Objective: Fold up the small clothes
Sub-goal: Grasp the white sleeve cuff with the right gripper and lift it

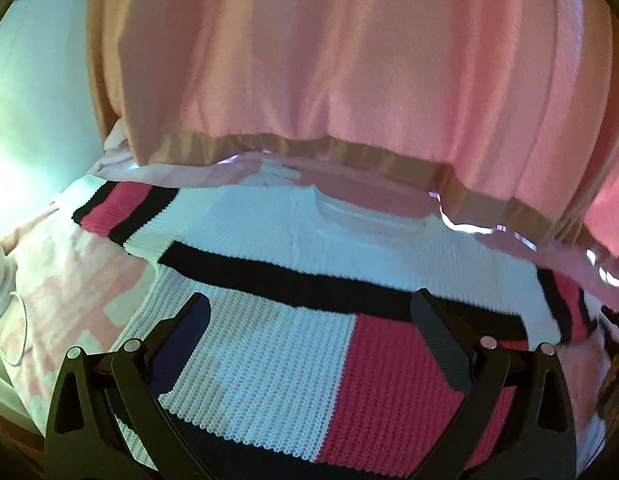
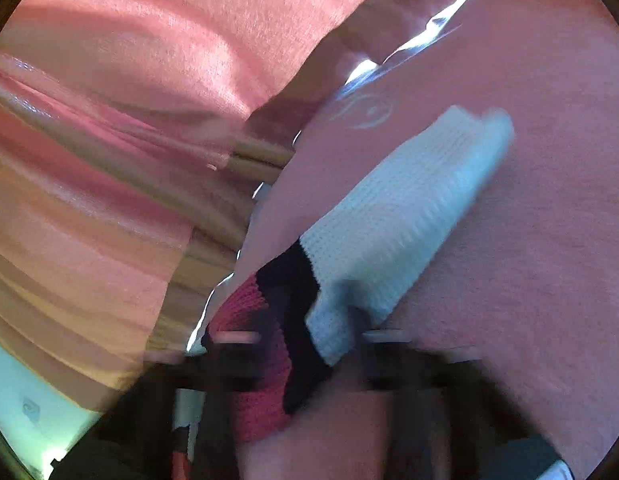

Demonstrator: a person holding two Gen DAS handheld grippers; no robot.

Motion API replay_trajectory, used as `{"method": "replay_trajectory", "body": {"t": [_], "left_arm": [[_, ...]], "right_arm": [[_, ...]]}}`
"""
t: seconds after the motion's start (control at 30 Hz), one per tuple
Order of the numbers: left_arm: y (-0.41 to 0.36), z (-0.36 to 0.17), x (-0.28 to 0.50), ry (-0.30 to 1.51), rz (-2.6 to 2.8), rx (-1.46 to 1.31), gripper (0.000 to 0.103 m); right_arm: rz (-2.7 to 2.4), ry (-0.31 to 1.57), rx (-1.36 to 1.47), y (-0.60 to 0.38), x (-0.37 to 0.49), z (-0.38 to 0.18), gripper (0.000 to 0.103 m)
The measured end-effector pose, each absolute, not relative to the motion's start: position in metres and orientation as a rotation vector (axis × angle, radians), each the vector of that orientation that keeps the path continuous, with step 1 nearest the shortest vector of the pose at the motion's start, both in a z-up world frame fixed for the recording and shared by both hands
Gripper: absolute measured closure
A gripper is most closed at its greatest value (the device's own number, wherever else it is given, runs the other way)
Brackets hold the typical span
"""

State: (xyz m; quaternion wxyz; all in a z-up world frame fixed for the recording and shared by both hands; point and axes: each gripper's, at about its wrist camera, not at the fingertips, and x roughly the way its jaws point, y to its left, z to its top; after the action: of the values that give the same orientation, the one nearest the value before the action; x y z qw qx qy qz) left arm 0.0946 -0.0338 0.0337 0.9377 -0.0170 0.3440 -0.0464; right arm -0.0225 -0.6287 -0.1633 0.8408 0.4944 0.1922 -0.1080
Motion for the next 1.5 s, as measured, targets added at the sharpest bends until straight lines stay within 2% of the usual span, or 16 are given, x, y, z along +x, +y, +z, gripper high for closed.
{"method": "replay_trajectory", "body": {"t": [0.13,0.3,0.43,0.5,0.57,0.63,0.73,0.87,1.0,1.03,1.07,1.13,1.27,1.37,1.5], "left_arm": [[-0.034,0.031,0.092,0.711,-0.095,-0.008,0.005],[-0.018,0.042,0.09,0.687,-0.087,-0.06,0.005],[-0.001,0.047,0.088,0.679,-0.07,-0.083,0.005],[0.007,0.048,0.087,0.679,-0.064,-0.085,0.005],[0.013,0.05,0.085,0.68,-0.068,-0.082,0.005],[0.017,0.05,0.082,0.679,-0.07,-0.08,0.005],[0.021,0.048,0.083,0.686,-0.066,-0.077,0.005],[0.018,0.046,0.084,0.688,-0.054,-0.069,0.005],[0.004,0.04,0.089,0.7,-0.053,-0.041,0.005],[0.002,0.038,0.09,0.704,-0.055,-0.037,0.005],[-0.001,0.037,0.091,0.709,-0.058,-0.033,0.005],[-0.007,0.035,0.093,0.715,-0.069,-0.029,0.005],[-0.008,0.036,0.093,0.714,-0.083,-0.035,0.005],[-0.003,0.038,0.092,0.713,-0.081,-0.04,0.005],[0.012,0.044,0.088,0.687,-0.057,-0.057,0.005]], "right_arm": [[-0.145,0.328,0.971,-0.607,-0.017,-0.13,0.102],[0.18,0.297,0.759,-0.503,0.032,-0.027,0.102],[0.276,0.384,0.68,-0.433,0.066,0.005,0.101],[0.204,0.449,0.652,-0.427,0.065,-0.005,0.094],[0.087,0.492,0.693,-0.453,0.049,-0.027,0.075],[-0.061,0.509,0.719,-0.491,0.022,-0.048,0.063],[-0.281,0.513,0.762,-0.545,-0.021,-0.08,0.055],[-0.473,0.551,0.862,-0.605,-0.053,-0.13,0.055],[-0.485,0.568,0.888,-0.623,-0.047,-0.146,0.056],[-0.478,0.554,0.892,-0.625,-0.044,-0.148,0.063],[-0.469,0.543,0.898,-0.625,-0.042,-0.146,0.095],[-0.439,0.527,0.924,-0.621,-0.029,-0.142,0.098],[-0.226,0.405,0.843,-0.571,-0.009,-0.077,0.098],[0.029,0.345,0.729,-0.493,0.026,-0.007,0.098],[0.237,0.332,0.665,-0.407,0.061,0.038,0.098]]}}
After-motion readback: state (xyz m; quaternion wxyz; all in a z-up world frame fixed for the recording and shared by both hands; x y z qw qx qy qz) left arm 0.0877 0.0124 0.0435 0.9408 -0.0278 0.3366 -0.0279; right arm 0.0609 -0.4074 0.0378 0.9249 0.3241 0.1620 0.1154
